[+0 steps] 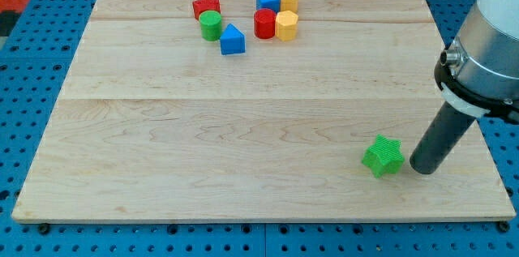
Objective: Push the yellow hexagon with the blue cube towards the green star
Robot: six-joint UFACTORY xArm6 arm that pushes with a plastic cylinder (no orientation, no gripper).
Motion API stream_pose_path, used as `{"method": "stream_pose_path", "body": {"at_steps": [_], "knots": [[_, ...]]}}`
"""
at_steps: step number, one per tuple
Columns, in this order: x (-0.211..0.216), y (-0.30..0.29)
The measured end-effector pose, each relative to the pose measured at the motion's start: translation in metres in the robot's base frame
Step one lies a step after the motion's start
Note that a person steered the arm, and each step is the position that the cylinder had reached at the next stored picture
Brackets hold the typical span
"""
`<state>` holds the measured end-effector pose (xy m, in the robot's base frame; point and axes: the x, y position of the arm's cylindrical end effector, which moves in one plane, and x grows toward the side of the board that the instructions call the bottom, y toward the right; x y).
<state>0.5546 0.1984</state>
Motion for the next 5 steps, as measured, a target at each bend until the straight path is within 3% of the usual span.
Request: {"method": "stream_pose_path", "body": {"at_steps": [1,2,4,5], "knots": [[-0.010,0.002],[-0.078,-0.032],[-0.271,-0.044],[-0.349,-0.084]]}}
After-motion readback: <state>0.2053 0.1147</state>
